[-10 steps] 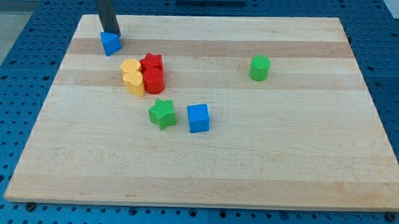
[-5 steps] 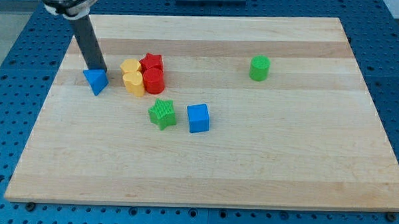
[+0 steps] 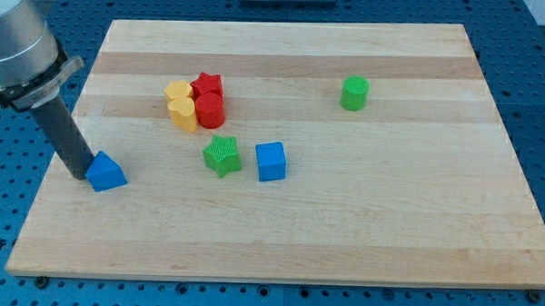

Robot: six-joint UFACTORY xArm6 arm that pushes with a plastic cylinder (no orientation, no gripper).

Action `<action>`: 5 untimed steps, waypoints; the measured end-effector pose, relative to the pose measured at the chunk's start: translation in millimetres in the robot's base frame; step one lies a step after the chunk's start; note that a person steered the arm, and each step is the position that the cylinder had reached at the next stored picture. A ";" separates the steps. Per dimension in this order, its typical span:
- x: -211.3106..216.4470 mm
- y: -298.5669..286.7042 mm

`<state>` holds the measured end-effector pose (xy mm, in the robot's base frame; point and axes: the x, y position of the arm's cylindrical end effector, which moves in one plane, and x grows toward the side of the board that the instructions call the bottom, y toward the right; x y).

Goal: Push the triangle into the cube

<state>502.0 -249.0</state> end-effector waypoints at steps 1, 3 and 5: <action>13.7 0.6; 12.9 4.8; 3.5 43.9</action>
<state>505.5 -205.1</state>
